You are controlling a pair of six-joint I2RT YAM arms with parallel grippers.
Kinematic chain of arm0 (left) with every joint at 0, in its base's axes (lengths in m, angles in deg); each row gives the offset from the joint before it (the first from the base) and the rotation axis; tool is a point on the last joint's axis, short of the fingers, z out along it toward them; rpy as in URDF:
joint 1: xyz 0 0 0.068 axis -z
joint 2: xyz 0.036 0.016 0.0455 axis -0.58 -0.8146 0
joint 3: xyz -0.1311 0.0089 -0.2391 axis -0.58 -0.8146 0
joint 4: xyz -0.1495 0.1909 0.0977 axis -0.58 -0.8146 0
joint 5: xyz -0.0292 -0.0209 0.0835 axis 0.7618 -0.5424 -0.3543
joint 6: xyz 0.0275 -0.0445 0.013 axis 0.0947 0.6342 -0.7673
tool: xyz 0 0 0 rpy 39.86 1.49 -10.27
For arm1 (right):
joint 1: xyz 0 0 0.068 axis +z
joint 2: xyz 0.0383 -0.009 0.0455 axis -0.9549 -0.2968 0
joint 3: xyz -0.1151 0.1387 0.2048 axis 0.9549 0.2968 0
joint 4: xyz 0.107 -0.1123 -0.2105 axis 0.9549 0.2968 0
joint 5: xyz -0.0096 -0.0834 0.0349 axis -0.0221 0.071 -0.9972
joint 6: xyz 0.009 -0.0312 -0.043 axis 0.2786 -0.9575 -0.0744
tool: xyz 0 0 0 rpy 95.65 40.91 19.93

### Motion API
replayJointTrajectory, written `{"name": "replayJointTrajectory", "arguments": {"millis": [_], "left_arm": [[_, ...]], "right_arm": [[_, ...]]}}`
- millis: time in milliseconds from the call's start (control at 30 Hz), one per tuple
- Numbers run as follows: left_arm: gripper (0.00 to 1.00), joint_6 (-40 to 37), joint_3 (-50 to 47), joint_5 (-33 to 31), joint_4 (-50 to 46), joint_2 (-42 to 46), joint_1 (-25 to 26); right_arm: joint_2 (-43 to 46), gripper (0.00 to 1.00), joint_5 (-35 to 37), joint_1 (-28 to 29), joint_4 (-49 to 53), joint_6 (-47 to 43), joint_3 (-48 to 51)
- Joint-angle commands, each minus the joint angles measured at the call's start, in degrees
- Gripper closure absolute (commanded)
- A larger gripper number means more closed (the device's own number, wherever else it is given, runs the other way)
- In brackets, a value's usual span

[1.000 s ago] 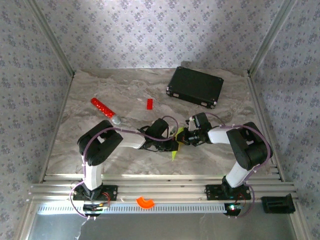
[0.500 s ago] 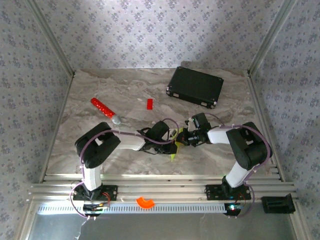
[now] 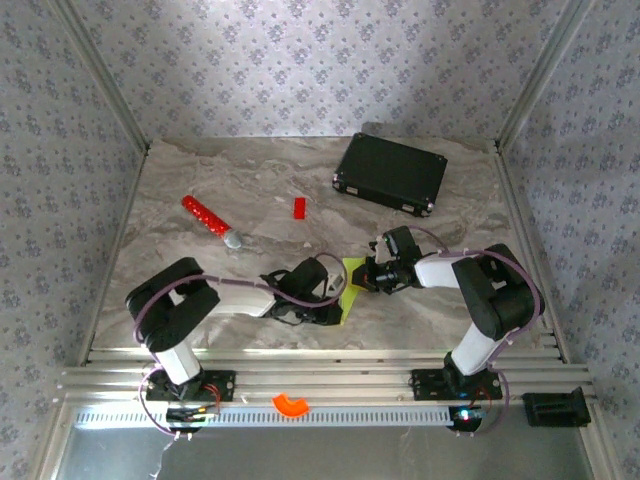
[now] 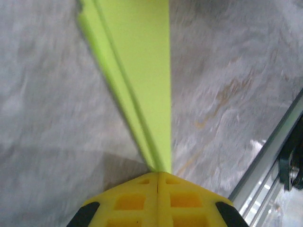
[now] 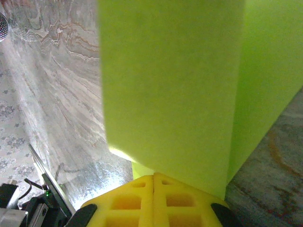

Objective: Fold a paper plane with a square sheet of paper (pick it up from the middle)

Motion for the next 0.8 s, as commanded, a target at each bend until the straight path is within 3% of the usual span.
{"name": "replayJointTrajectory", "arguments": {"millis": [0,167,333,533,767], "left_arm": [[0.98,0.3,-1.1,0.2,-6.1,3.5,0.5],[0.99,1.6,2.4,-0.5,-3.2,5.8,-0.7],[0.98,5.2,6.6,2.9,4.8,0.9,-2.1],[0.98,5.7,11.3,3.1,3.1,-7.2,-1.9],[0.99,4.6,6.4,2.0,-0.3,-7.4,-1.1]], "right_arm": [[-3.1,0.99,7.2,-0.1,6.5,-0.6,2.2],[-2.6,0.99,7.4,-0.1,6.5,-0.2,2.4],[-2.7,0.99,7.2,-0.1,6.4,0.3,2.3],[-2.7,0.99,7.1,-0.2,6.6,0.5,2.3],[-2.7,0.99,7.4,-0.3,7.1,0.2,2.2]]}}
